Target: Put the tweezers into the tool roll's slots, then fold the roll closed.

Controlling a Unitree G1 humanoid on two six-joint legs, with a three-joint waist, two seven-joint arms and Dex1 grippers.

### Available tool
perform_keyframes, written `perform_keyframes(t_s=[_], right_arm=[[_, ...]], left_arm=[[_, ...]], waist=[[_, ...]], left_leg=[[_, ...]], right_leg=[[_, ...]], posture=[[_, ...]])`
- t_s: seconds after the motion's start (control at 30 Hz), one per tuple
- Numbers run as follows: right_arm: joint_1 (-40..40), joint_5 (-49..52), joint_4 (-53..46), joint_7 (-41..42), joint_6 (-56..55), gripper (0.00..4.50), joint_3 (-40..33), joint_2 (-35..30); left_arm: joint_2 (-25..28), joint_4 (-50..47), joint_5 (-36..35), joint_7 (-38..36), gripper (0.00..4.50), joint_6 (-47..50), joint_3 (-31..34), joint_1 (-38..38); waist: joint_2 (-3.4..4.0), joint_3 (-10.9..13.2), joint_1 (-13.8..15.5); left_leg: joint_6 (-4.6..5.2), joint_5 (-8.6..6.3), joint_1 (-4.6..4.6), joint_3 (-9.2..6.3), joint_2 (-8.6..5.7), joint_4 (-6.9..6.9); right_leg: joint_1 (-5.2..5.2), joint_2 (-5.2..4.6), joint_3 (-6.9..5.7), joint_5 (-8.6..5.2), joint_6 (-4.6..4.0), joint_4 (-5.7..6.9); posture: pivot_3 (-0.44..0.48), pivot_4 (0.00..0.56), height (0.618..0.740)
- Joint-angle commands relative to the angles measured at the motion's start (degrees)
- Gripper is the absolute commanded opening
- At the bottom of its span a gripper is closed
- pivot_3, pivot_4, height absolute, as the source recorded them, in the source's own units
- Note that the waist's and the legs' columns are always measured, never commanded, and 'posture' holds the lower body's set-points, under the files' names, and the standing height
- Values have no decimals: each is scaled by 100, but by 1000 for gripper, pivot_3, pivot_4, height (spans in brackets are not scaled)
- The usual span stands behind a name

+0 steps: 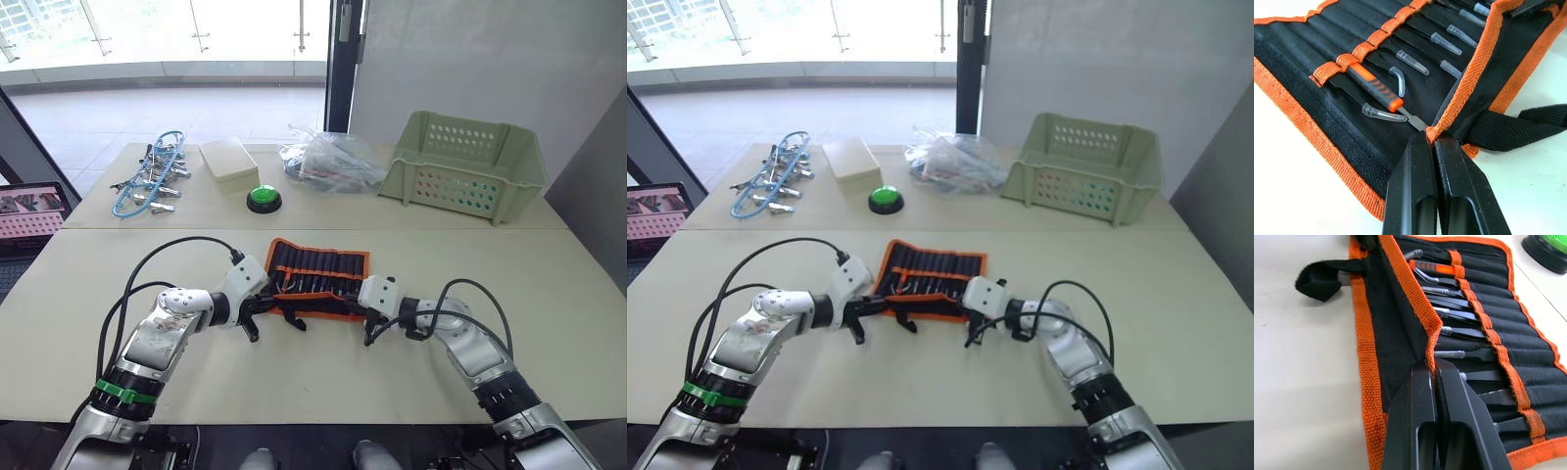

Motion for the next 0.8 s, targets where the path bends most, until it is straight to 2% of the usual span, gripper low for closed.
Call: perform_keyframes(t_s=[0.03,0.17,0.33,0.37,0.4,0.5,0.53,0.63,0.8], right_arm=[[-145,62,23,-289,-206,906,-479,-19],[-179,217,-18,-389,-343,2268,-819,0],[-103,735,-285,-424,-224,3960,-1282,184],[-67,896,-402,-360,-113,4285,-1325,243],[-1,1058,-558,-290,53,4455,-1315,322],[268,1134,-1024,-424,487,4455,-1047,682],[308,1042,-1099,-577,546,3919,-998,791],[547,624,-1341,-970,787,2924,-607,1103],[788,254,-1378,-1239,1049,1259,-269,1247]], left_arm=[[12,-145,-182,326,1247,-21,571,13],[-86,-371,-518,434,2560,-337,1109,65],[-385,-848,-1225,519,4239,-251,1664,208],[-431,-943,-1308,522,4494,-241,1662,256],[-464,-1016,-1357,483,4500,-268,1589,331],[-554,-913,-1023,565,4500,-428,1033,430],[-579,-859,-949,591,3932,-481,908,434],[-700,-567,-622,769,2968,-581,492,383],[-831,-50,-431,754,1355,-750,163,119]], waist=[[0,0,1],[0,0,3],[0,0,6],[0,0,6],[0,0,7],[0,-1,8],[0,-1,9],[1,-1,16],[1,-1,25]], left_leg=[[0,0,-1,0,0,0],[0,0,-1,0,0,0],[0,0,-4,0,0,0],[0,0,-4,0,0,0],[0,0,-5,0,0,0],[0,0,-3,-1,0,0],[0,0,-4,0,0,0],[-1,0,-4,0,-2,0],[-1,0,-7,0,-3,0]], right_leg=[[-2,0,0,0,0,0],[-4,-2,1,0,0,0],[-5,-4,1,1,-1,0],[-5,-5,1,1,-1,0],[-5,-5,1,1,-1,0],[-3,-4,1,1,-1,1],[-3,-4,2,1,-1,1],[-6,-4,3,1,-1,3],[-13,-4,3,1,-1,6]], posture=[[0,150,740],[0,150,740],[0,150,740],[0,150,740],[0,150,740],[0,150,740],[0,150,740],[0,150,740],[0,150,740]])
